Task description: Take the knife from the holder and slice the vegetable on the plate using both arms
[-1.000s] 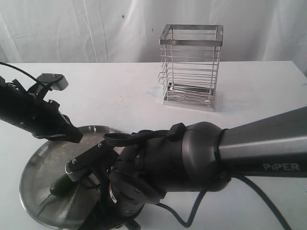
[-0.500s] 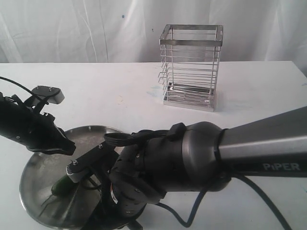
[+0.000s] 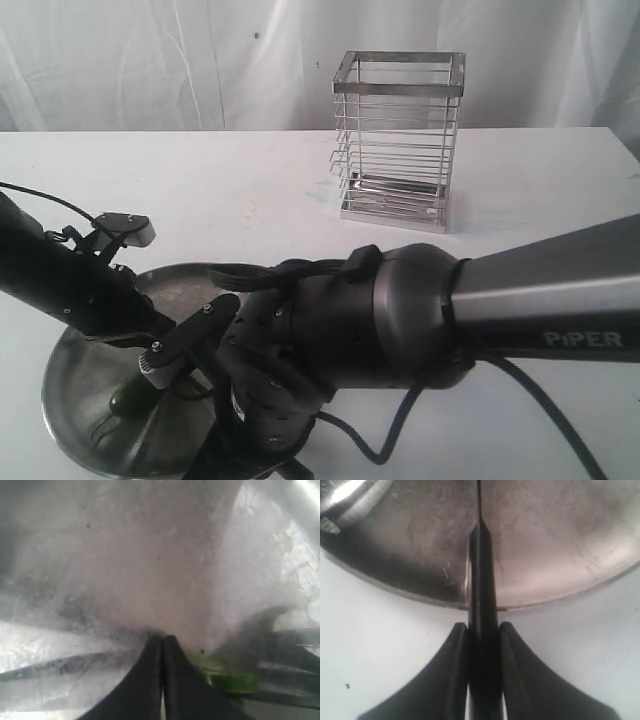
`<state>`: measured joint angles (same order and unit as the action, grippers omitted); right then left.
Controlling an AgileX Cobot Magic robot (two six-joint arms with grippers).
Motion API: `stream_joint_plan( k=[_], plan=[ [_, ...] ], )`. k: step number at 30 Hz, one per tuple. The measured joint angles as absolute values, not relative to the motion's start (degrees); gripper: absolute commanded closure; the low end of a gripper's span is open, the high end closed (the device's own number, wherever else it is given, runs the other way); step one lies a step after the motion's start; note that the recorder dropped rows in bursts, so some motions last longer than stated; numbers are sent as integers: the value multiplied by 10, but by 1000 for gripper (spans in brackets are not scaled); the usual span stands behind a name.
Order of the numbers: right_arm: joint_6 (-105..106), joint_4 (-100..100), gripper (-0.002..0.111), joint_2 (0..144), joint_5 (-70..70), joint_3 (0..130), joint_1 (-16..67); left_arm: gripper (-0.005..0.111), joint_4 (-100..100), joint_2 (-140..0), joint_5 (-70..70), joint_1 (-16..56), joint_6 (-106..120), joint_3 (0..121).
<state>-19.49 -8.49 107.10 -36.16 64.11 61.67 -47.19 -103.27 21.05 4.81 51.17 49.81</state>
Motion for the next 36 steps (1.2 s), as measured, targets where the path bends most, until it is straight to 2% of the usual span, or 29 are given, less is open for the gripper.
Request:
stream_joint_plan(
  k=[12, 25, 36],
  plan=[
    [-184, -90, 108, 1071, -426, 672, 617, 107, -451, -975, 253, 49, 512, 527],
    [-249, -192, 108, 1071, -437, 672, 623, 107, -434, -878, 294, 49, 480, 528],
    [-255, -217, 108, 1030, -417, 673, 639, 107, -434, -875, 305, 49, 474, 528]
  ],
)
